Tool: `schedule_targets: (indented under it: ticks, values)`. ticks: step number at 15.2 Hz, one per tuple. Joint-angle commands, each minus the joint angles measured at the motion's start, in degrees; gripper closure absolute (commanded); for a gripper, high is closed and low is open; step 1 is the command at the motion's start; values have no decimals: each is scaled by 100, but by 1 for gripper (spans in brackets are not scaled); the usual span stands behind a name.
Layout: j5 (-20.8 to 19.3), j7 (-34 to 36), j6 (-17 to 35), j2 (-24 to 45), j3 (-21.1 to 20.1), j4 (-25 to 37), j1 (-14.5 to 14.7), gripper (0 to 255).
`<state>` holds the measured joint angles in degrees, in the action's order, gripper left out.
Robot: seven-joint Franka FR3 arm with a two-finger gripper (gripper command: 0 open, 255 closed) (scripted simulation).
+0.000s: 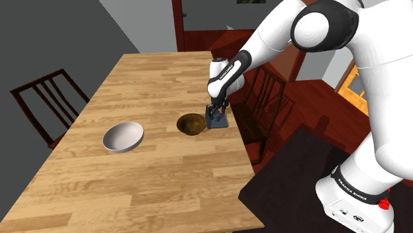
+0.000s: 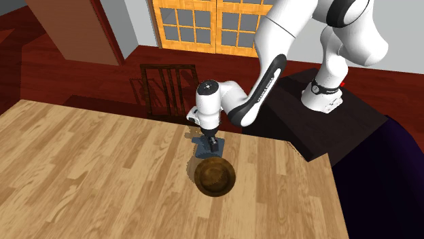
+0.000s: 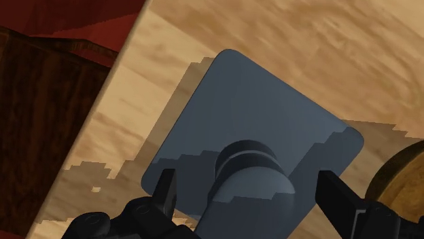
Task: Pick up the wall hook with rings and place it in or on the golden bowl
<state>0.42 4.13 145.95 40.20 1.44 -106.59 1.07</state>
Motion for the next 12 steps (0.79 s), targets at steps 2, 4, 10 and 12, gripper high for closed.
schedule_targets:
  ticks: [2, 4, 10, 12]
  values:
    - [0, 2, 22, 16, -1, -3, 2, 0]
    - [0, 2, 22, 16, -1, -3, 2, 0]
    - [0, 2, 22, 15, -1, -3, 2, 255]
    - [0, 2, 20, 15, -1, -1, 2, 255]
